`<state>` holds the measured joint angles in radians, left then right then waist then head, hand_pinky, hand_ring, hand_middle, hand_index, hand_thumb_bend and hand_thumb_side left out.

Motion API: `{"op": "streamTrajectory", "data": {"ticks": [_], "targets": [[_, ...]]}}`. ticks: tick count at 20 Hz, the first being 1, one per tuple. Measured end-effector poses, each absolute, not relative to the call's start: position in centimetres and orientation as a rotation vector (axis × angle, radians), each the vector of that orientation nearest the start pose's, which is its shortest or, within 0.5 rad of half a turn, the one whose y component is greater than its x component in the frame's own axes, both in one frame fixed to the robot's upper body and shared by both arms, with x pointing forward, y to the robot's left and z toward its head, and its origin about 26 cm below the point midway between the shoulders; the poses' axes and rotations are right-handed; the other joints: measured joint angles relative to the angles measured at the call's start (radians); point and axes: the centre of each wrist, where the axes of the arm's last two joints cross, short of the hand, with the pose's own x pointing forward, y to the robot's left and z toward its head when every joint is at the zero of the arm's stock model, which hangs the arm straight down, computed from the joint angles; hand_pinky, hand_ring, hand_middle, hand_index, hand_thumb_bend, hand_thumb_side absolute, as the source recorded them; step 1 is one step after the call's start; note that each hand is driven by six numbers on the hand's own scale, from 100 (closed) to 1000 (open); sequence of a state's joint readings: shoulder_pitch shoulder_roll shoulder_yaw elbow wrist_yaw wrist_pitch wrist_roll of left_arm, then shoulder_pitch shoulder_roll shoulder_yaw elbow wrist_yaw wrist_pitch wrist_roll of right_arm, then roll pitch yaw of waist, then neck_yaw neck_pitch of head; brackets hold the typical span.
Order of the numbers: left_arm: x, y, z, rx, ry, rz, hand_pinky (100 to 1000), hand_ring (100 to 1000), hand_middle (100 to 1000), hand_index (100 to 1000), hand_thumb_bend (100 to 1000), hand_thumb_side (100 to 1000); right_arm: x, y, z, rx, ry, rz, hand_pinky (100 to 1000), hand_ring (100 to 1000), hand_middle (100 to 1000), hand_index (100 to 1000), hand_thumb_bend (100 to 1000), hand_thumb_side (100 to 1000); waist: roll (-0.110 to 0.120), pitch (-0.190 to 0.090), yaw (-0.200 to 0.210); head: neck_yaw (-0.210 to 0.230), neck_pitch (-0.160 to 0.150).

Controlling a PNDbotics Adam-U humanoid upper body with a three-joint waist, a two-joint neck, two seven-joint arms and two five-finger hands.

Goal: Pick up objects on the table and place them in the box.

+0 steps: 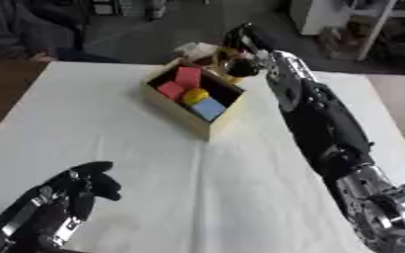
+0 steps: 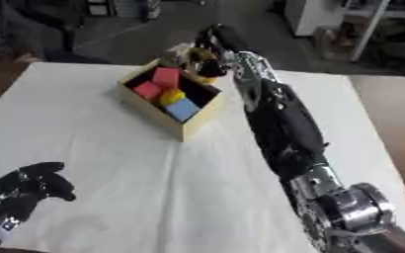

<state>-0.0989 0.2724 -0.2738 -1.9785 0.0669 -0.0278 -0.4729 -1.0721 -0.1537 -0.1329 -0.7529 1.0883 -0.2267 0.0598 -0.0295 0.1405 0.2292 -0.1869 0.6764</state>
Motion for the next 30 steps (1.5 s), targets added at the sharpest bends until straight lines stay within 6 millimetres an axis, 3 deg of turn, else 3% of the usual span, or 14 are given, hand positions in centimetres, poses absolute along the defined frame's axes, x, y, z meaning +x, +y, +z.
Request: {"op": "streamTrajectory", "data": {"ticks": [2,3,4,8,9,10,13,20,25,30], "targets": [[26.8,20.5,11.7,-0.47,-1.891,-0.906,765,679,658,905,100,644,50.2,-18.5,17.2,-0.826,-1.799,1.164,860,644,464,687,100,223,0.001,0.0,0.001,-0.001,0.0],[26.8,20.4,11.7,-0.471,-1.891,-0.906,765,679,658,905,100,645,50.2,-18.1,16.7,-0.81,-1.81,1.173,868,687,536,793,100,207,0.001,0.001,0.001,-0.001,0.0],[26.8,20.4,11.7,-0.471,-1.891,-0.907,765,679,658,905,100,646,50.1,-17.8,16.1,-0.791,-1.809,1.195,883,751,671,891,100,198,0.001,0.001,0.002,-0.001,0.0],[26.9,20.4,11.8,-0.473,-1.892,-0.91,765,679,658,905,100,644,50.0,-17.1,14.6,-0.743,-1.741,1.356,924,850,859,993,100,198,0.001,0.002,0.002,-0.001,0.0],[26.9,20.4,11.8,-0.473,-1.892,-0.91,765,679,658,905,100,645,49.9,-17.1,14.5,-0.749,-1.725,1.384,939,879,896,1000,100,230,0.001,0.002,0.002,-0.001,0.0],[26.9,20.4,11.8,-0.473,-1.892,-0.91,766,679,658,905,100,647,49.9,-17.1,14.5,-0.759,-1.71,1.41,953,906,929,1000,100,323,0.001,0.002,0.002,0.0,0.0],[26.9,20.4,11.8,-0.473,-1.892,-0.91,765,679,659,906,100,648,49.9,-17.0,14.6,-0.827,-1.684,1.445,982,950,971,1000,100,406,0.001,0.003,-0.002,0.0,0.0],[26.9,20.4,11.8,-0.473,-1.891,-0.911,765,679,659,905,100,650,49.9,-17.1,15.6,-0.961,-1.794,1.319,974,930,959,1000,100,372,0.003,0.004,-0.01,0.001,0.0],[26.9,20.4,11.7,-0.472,-1.89,-0.91,765,680,660,905,100,649,49.7,-17.7,18.0,-0.919,-2.01,0.969,864,814,846,962,100,514,0.004,0.004,-0.021,0.011,-0.001],[26.7,20.6,11.4,-0.46,-1.879,-0.901,765,681,660,904,100,646,48.4,-21.0,19.7,-0.701,-2.167,0.72,820,771,838,968,100,470,-0.004,-0.002,-0.043,0.037,0.0]]}}
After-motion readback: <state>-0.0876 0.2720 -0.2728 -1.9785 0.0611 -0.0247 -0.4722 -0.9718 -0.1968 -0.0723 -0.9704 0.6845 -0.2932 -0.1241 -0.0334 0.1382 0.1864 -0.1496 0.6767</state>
